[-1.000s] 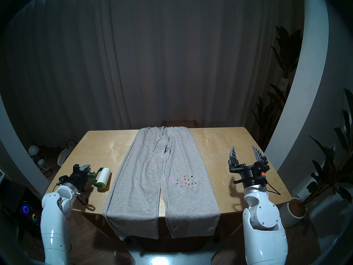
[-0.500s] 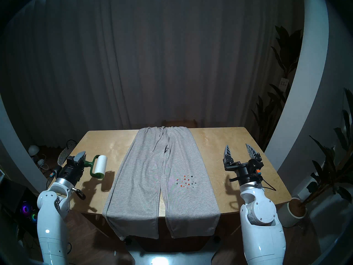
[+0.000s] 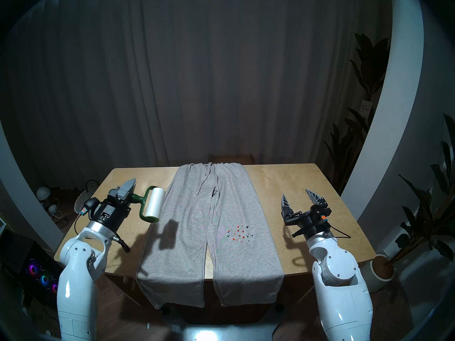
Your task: Remove lint and debris from pants with a lint roller
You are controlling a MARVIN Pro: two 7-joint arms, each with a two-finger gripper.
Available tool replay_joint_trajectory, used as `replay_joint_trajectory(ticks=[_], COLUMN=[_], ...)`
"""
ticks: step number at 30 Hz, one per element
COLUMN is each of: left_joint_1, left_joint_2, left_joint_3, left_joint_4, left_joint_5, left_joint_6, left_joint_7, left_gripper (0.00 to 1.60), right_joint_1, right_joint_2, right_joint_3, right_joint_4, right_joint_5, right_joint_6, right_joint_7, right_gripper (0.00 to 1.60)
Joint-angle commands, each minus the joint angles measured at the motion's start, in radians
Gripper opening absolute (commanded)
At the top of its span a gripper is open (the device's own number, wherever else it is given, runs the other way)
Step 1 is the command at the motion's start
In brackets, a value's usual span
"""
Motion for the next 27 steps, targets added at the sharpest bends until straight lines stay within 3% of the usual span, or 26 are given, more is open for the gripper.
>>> replay_joint_trajectory(ticks=[1, 9, 15, 27], left_joint_1=[0.043, 0.058, 0.018, -0.111], left_joint_2=[-0.036, -0.091, -0.066, -0.019], left_joint_3=[0.134, 0.282, 0.385, 0.589], left_joint_4=[-0.111, -0.144, -0.124, -0.086], left_joint_5=[0.144, 0.352, 0.468, 0.564], left_joint_6=[-0.064, -0.133, -0.169, -0.236], left_joint_7=[0.028, 0.134, 0.228, 0.415], left_gripper=[0.0, 0.0, 0.0, 0.0], right_joint_1=[0.022, 0.03, 0.037, 0.053], right_joint_2=[0.028, 0.026, 0.043, 0.095], right_joint_3=[0.017, 0.022, 0.021, -0.005], right_joint_4=[0.038, 0.092, 0.114, 0.148], right_joint_5=[-0.008, -0.009, -0.017, -0.002], right_joint_6=[-0.006, -0.022, -0.062, -0.039], right_joint_7=[0.008, 0.024, 0.052, 0.159], right_gripper=[1.6, 1.6, 1.6, 1.6])
